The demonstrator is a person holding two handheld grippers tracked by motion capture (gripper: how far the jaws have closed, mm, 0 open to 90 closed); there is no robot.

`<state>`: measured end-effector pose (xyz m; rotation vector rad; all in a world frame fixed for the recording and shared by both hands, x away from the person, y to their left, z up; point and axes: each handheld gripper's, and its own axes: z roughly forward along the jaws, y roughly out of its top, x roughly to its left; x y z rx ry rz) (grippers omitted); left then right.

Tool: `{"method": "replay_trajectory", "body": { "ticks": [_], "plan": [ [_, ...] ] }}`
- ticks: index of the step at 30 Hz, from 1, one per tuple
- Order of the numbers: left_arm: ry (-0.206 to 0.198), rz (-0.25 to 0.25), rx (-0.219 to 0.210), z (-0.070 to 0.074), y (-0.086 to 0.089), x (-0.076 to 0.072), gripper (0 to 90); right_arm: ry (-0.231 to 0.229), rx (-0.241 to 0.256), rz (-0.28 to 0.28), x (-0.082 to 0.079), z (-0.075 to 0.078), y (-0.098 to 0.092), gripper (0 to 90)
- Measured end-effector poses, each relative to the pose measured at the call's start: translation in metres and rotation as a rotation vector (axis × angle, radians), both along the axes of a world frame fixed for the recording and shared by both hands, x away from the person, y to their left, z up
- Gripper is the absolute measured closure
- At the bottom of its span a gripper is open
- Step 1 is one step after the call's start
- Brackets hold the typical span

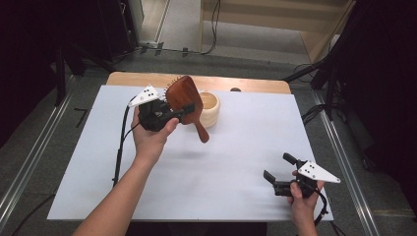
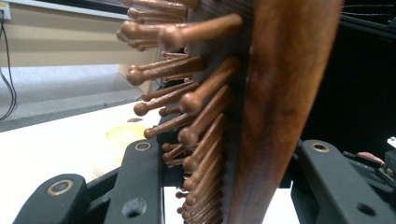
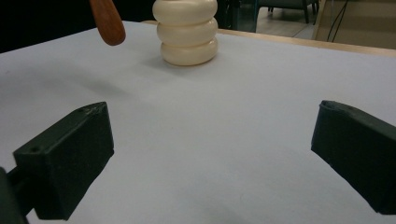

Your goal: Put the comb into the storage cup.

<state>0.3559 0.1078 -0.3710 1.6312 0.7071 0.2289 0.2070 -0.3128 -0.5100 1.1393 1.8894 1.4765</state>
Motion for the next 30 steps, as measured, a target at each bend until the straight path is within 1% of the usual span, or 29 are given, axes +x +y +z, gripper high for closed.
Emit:
{"method": "replay_trajectory", "body": {
  "ticks": [8,17,20,24,30],
  "plan": [
    [-0.009,0.008,-0.005,0.005,-0.001,0.007,58.8,0.002,0.003,0.002,0.001,-0.001,-0.001,0.0],
    [-0.010,0.021,-0.016,0.008,-0.001,0.017,58.8,0.004,0.004,0.002,0.001,-0.002,-0.001,0.0],
    [-0.014,0.026,-0.007,0.010,-0.002,0.020,58.8,0.006,-0.003,0.004,0.001,-0.002,0.000,0.0],
    [-0.016,0.030,-0.016,0.012,-0.002,0.023,58.8,0.006,-0.001,0.002,0.001,-0.002,0.000,0.0],
    [-0.023,0.040,-0.011,0.018,-0.003,0.028,58.8,0.007,0.005,0.006,0.001,-0.002,0.000,0.0]
  ]
}}
